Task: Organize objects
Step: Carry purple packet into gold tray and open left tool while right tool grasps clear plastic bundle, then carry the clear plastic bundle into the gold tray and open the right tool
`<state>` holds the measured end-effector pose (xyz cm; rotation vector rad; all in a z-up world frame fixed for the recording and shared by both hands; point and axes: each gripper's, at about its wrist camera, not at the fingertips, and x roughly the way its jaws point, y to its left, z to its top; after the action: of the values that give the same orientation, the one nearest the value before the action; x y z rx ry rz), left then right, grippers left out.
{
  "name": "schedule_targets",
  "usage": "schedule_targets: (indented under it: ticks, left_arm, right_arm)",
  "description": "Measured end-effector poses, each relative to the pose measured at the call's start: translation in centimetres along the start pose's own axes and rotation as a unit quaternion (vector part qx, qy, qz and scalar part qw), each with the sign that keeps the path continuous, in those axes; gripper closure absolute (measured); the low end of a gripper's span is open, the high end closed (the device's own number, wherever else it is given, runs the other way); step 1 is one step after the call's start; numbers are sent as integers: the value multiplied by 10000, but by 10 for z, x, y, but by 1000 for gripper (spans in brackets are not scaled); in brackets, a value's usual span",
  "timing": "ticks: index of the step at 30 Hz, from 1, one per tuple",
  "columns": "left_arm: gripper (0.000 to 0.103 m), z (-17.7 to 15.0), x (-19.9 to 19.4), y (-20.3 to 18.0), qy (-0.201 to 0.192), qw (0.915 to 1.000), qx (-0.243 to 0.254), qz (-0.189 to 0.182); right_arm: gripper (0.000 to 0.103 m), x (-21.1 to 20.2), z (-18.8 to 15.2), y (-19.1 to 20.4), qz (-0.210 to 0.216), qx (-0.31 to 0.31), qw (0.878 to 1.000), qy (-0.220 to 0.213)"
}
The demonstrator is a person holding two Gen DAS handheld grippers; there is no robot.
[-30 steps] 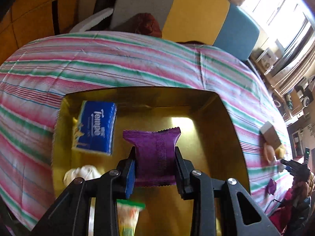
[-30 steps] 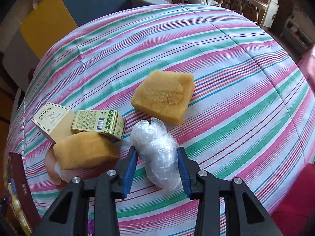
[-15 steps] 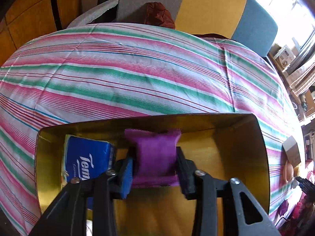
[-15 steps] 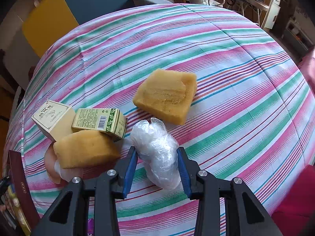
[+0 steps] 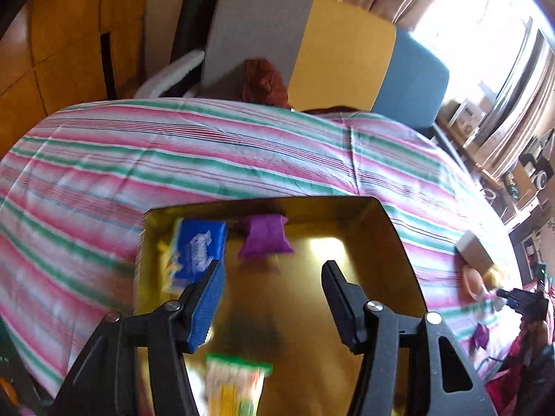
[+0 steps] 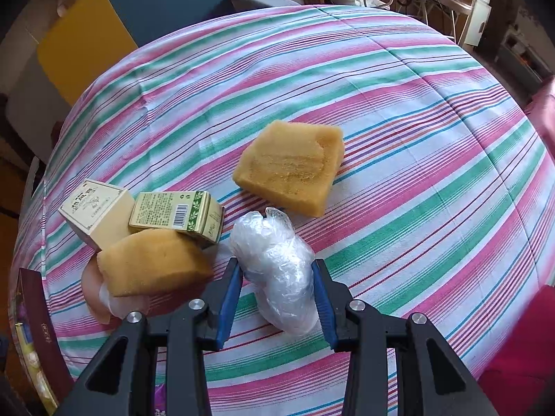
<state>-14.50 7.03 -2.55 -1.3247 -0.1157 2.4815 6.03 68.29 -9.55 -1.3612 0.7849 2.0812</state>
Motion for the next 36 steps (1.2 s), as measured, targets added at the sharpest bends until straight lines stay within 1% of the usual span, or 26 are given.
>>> schedule_targets:
  ticks: [3,6,9,11,13,15,18,21,23,26,28,30,32,35,36]
  left_arm:
    - [45,-19,-21,11,-60,9999,-80,-16]
    - [45,-34,-36,27,-74,9995,-306,36]
    - [46,-46,-50,44,-154,9983,-565,-9]
    - [46,-53,-59,51,-271,9974,-670,-22]
    - [46,-56,-66,58,-381,9963,-764,-85]
    - [46,-59,-72,64,-461,9955,-825,-122]
    - [46,-65,-77,72,-487,9943,-919,-213]
    - [46,-70,-79,77,-472,9939,-965,-254]
    - [46,-74,-81,82,-486,9932,-1023,-283]
    - [46,-81,-83,91,-495,9922,-1107,-291]
    - [46,-84,-82,97,-490,9912,-1189,-302]
    - [46,-87,-80,105,-464,9902,-1281,-291]
    - [46,-89,-80,110,-464,9894,-1347,-295]
    - [46,-91,-79,115,-451,9884,-1420,-293]
    - [46,-91,-78,116,-447,9883,-1432,-289]
  right_arm:
    - [62,-18,-6,12,-40,-162,9996,-206]
    - [62,-47,-16,30,-226,-413,9974,-550]
    - [62,-86,-27,63,100,-728,9930,-921]
    - [62,-112,-38,104,420,-1164,9858,-1131]
    - [62,-127,-56,157,844,-1749,9737,-1190]
    - [62,-131,-84,217,1209,-2433,9563,-1077]
    - [62,-122,-125,309,1659,-3339,9255,-664]
    - [62,-101,-166,389,1799,-4017,8976,-224]
    - [62,-79,-191,431,1766,-4290,8858,88]
    - [62,-44,-219,474,1579,-4573,8743,387]
    - [62,-24,-233,495,1468,-4672,8699,586]
    - [61,-10,-242,509,1337,-4770,8664,629]
    - [61,1,-247,522,1236,-4808,8656,656]
    - [57,9,-253,532,1313,-4813,8637,722]
    - [56,10,-253,533,1404,-4785,8635,752]
